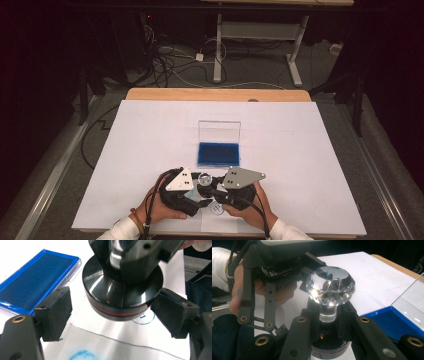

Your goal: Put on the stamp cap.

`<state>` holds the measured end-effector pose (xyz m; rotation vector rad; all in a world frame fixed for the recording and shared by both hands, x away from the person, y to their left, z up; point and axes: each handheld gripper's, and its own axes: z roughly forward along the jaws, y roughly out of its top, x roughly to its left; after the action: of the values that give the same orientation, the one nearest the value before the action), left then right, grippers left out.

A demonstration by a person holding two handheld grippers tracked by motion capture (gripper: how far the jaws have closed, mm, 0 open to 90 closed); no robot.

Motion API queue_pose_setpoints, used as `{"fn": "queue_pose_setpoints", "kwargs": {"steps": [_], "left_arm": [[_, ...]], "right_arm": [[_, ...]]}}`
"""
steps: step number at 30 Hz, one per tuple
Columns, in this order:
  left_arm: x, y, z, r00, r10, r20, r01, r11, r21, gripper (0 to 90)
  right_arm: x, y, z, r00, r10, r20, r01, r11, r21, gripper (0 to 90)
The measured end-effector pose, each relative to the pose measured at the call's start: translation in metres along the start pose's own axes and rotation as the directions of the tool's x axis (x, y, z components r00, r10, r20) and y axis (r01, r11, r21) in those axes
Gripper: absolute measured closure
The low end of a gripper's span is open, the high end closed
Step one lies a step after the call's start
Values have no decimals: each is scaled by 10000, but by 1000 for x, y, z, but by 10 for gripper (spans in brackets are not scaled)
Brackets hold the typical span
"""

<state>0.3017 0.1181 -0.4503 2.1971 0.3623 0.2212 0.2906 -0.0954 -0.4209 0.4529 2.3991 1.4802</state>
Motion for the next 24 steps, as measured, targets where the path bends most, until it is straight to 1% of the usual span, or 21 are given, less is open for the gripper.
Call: {"fn": "queue_pose_setpoints", "kwargs": {"steps": [2,4,10,12,15,16,18,20,21,23,24], "left_arm": [[1,-1,-1,9999,-52,-99,51,10000,-76,166],[1,-2,-2,9998,-87,-181,86,9999,-76,157],[2,-5,-5,9994,125,-335,-126,9999,-35,155],[3,-7,-9,9984,253,-515,-255,9997,-40,155],[5,-8,-15,9971,254,-720,-265,9995,-148,155],[4,-9,-16,9969,20,-789,-52,9992,-403,155],[5,-10,-20,9961,-164,-871,109,9979,-643,156],[5,-11,-24,9941,-236,-1061,160,9973,-714,157],[5,-12,-26,9940,-274,-1058,193,9969,-763,156],[5,-13,-31,9913,-153,-1308,59,9974,-722,156],[3,-14,-32,9896,-526,-1337,381,9933,-1087,157]], "right_arm": [[-1,1,-2,10000,46,81,-45,10000,-88,756],[-2,1,-3,9998,-7,196,10,9999,-125,756],[-8,3,-10,9992,26,406,-16,9997,-248,756],[-10,4,-14,9987,26,512,-10,9996,-299,755],[-14,3,-19,9979,79,642,-59,9995,-324,756],[-15,3,-20,9976,59,696,-38,9995,-298,755],[-16,3,-24,9973,78,735,-56,9995,-305,755],[-18,3,-26,9967,92,811,-68,9995,-295,755],[-19,3,-28,9965,111,824,-84,9994,-330,755],[-21,3,-30,9964,185,827,-152,9991,-399,755],[-21,3,-32,9968,232,769,-200,9989,-416,755]]}}
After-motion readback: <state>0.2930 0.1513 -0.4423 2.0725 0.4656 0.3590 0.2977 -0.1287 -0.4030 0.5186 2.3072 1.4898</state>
